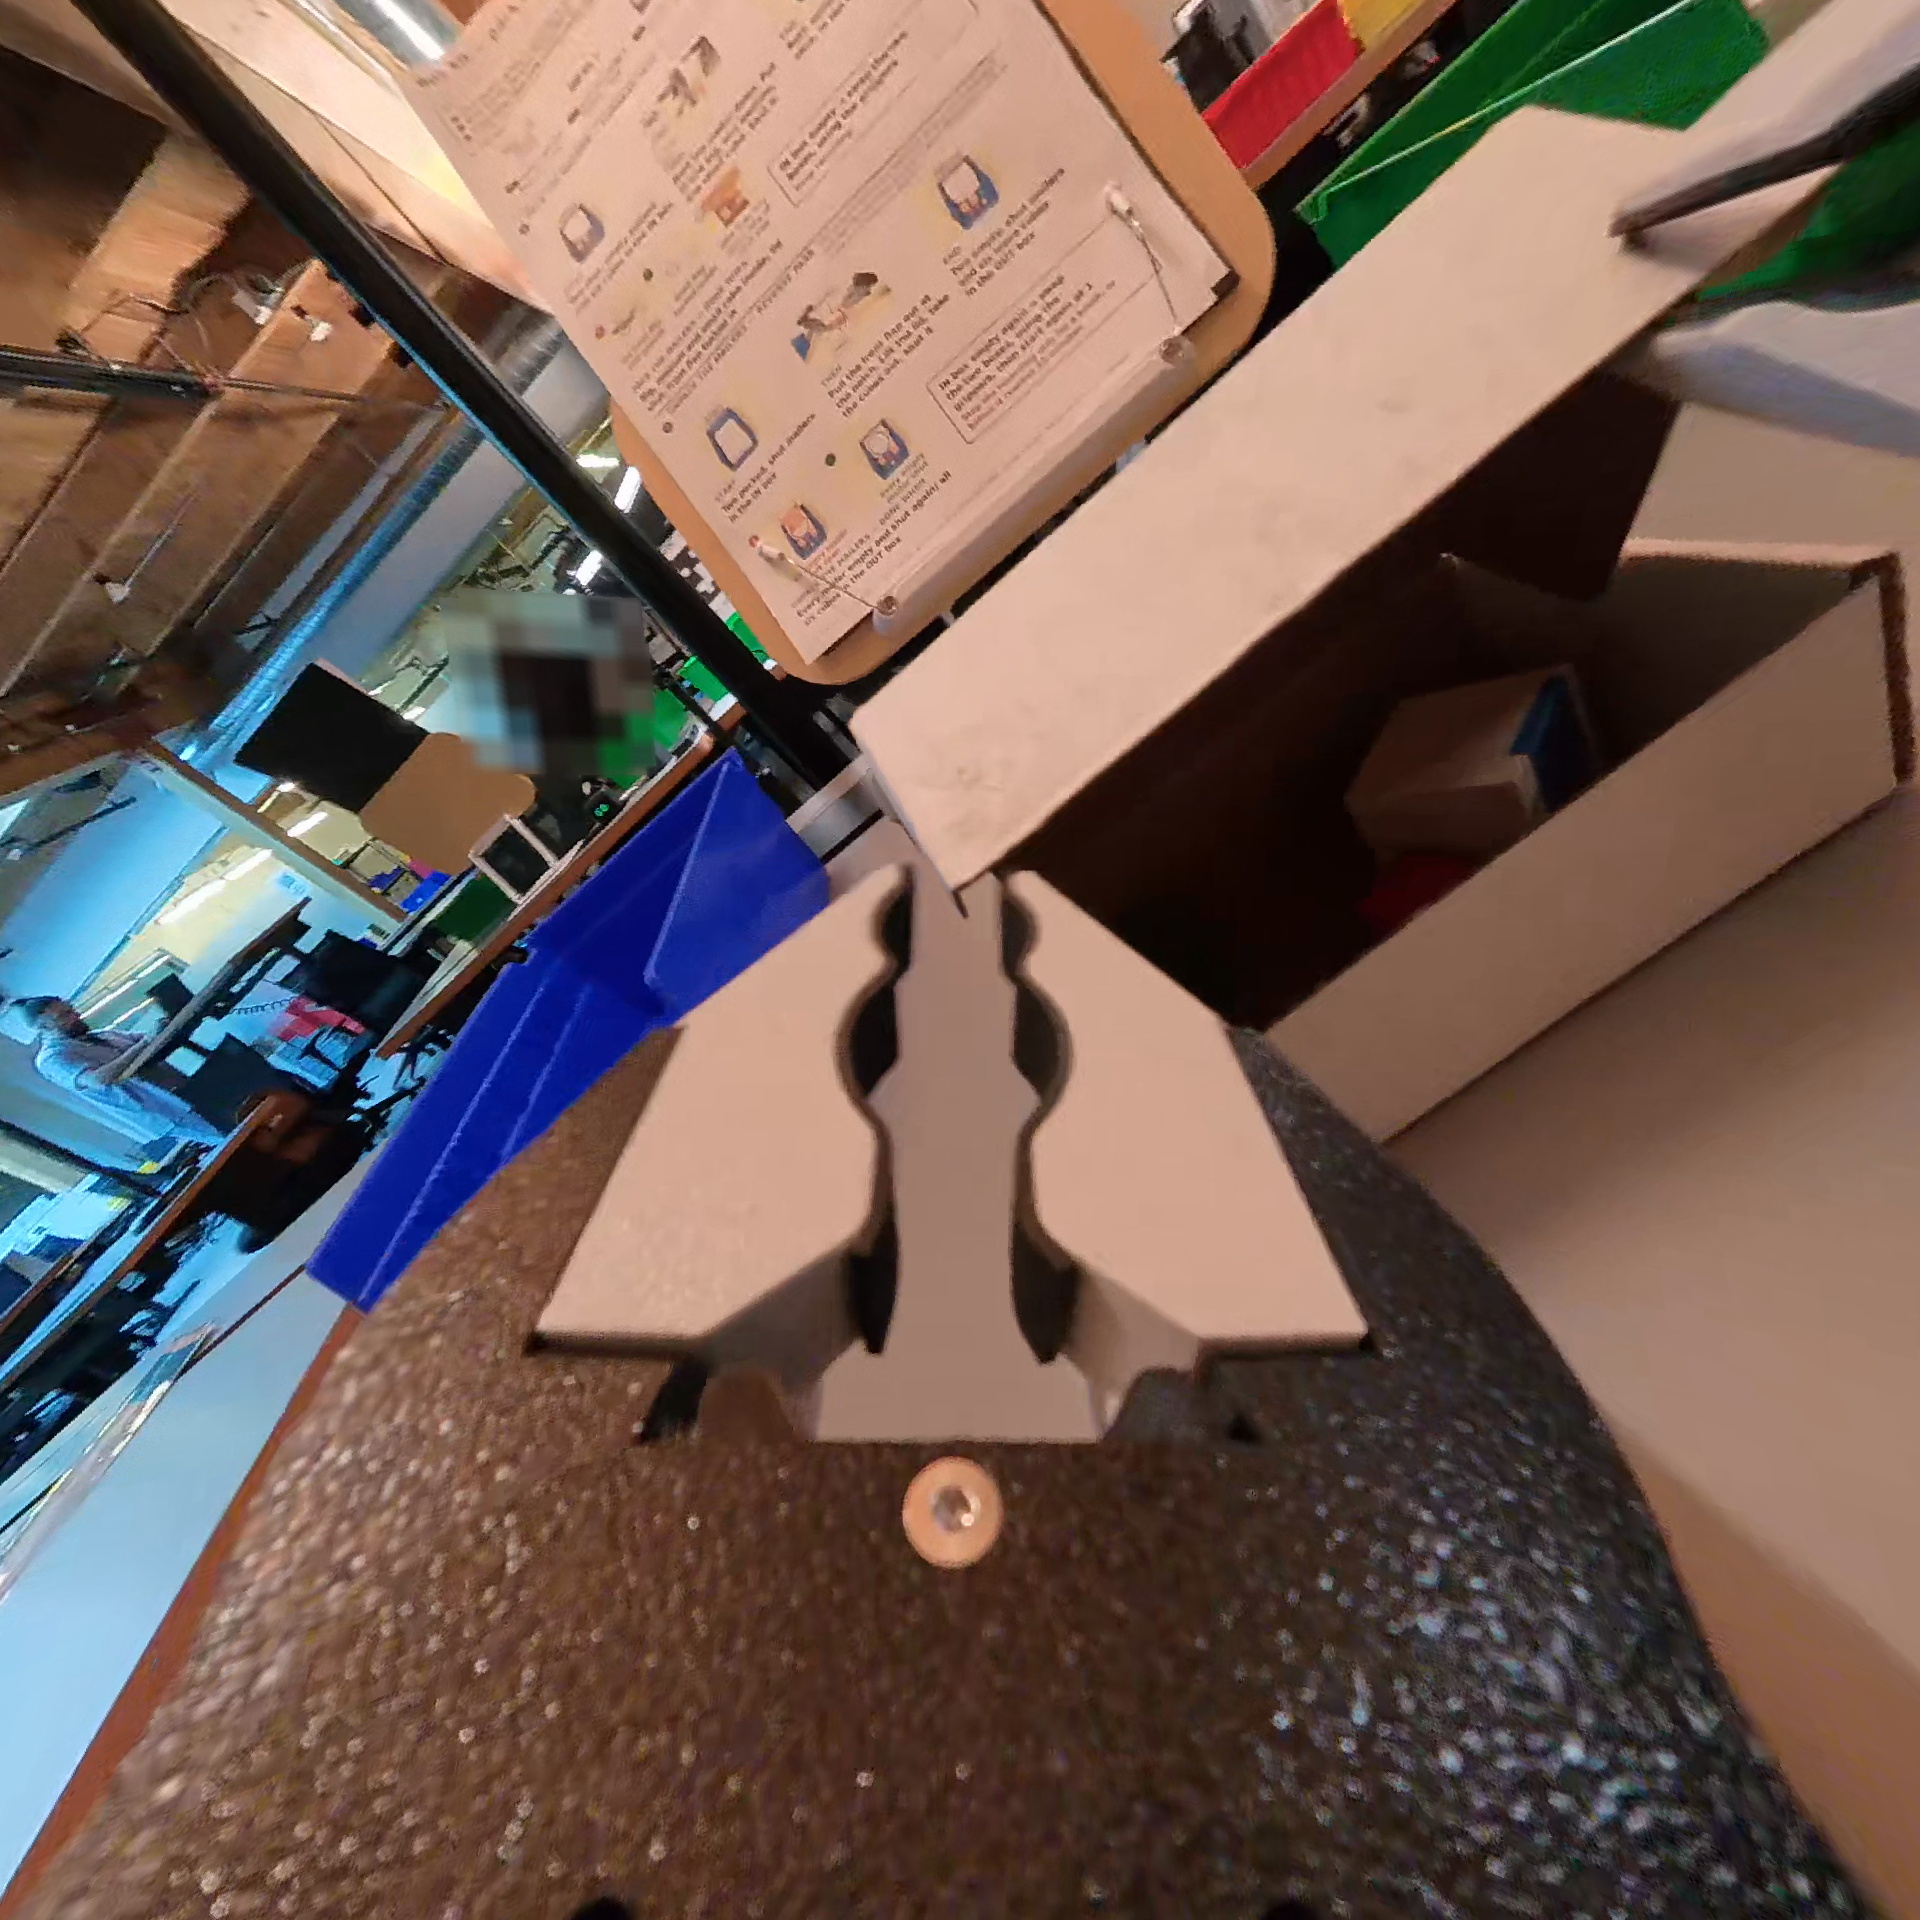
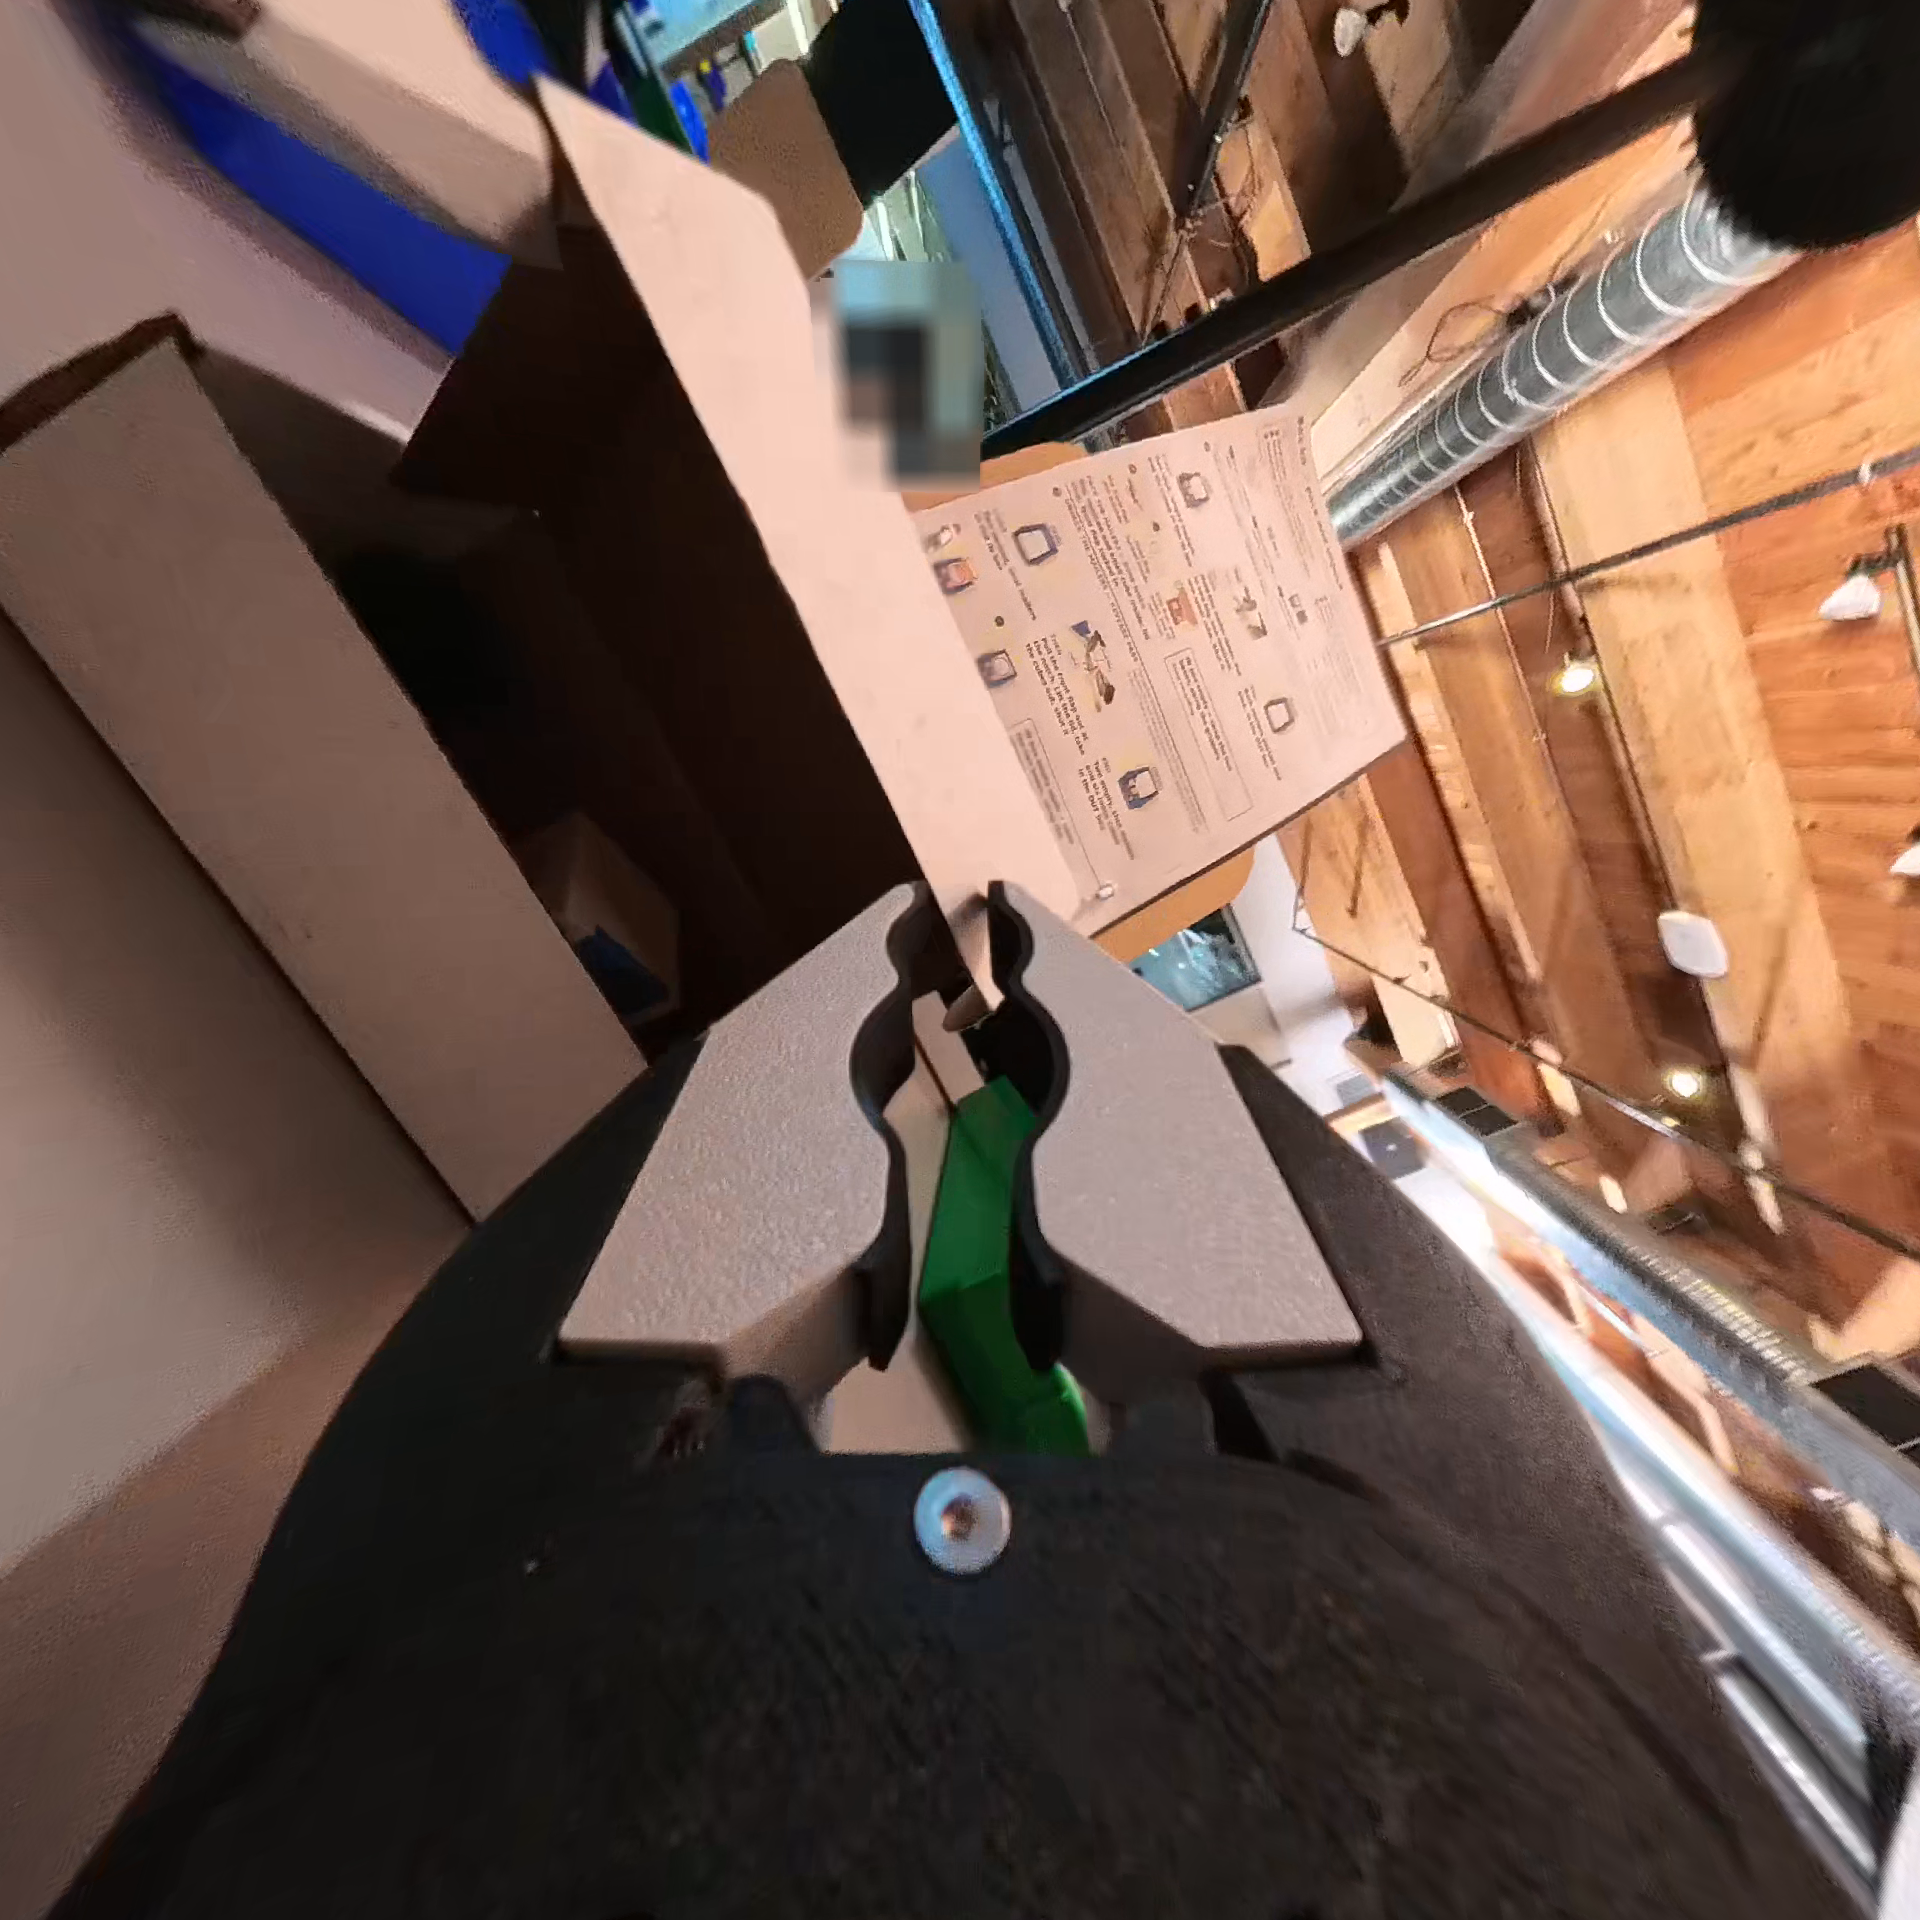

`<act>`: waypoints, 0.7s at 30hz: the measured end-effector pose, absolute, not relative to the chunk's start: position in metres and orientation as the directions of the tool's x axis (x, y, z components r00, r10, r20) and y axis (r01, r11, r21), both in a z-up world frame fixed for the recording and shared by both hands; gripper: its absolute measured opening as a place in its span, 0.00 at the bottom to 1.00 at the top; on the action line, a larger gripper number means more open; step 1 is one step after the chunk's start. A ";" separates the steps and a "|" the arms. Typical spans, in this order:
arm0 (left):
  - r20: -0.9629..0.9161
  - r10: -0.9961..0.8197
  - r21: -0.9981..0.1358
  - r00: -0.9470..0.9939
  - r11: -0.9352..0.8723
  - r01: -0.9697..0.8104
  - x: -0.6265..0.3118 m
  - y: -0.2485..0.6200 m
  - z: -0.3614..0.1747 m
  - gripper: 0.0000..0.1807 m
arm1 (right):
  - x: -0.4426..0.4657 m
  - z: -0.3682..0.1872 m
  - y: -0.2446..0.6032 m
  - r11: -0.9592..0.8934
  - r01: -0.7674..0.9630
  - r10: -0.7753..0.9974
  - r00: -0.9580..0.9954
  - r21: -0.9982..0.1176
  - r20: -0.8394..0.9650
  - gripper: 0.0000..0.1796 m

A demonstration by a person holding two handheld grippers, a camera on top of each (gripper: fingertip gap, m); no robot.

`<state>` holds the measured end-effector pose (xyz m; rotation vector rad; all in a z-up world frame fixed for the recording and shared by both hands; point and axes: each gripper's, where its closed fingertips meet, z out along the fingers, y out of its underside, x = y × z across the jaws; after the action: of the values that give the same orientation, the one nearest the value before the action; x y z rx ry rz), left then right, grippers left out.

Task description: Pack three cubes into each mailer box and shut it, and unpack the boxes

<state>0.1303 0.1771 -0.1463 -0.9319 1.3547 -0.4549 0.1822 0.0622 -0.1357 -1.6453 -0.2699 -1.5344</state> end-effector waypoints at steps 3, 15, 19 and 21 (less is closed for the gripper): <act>-0.615 -0.770 -0.785 0.171 0.575 -0.231 0.123 0.172 -0.150 0.02 | 0.177 -0.140 0.060 -0.629 0.652 -0.326 0.271 -0.422 0.906 0.04; -0.400 -0.915 -0.791 -0.060 0.378 -0.480 0.092 0.157 -0.212 0.02 | 0.140 -0.206 0.045 -0.680 0.425 -0.153 0.715 -0.597 0.683 0.05; -0.319 -0.944 -0.817 -0.087 0.321 -0.479 0.096 0.153 -0.221 0.03 | 0.146 -0.213 0.044 -0.682 0.403 -0.156 0.736 -0.610 0.659 0.06; -0.327 -0.932 -0.796 -0.154 0.360 -0.487 0.097 0.149 -0.223 0.04 | 0.151 -0.214 0.041 -0.704 0.415 -0.137 0.717 -0.576 0.683 0.06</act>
<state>0.0969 0.1486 -0.2234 -1.2522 1.7852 -0.6691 0.1510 0.0408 -0.2143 -2.1674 -0.2100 -0.9390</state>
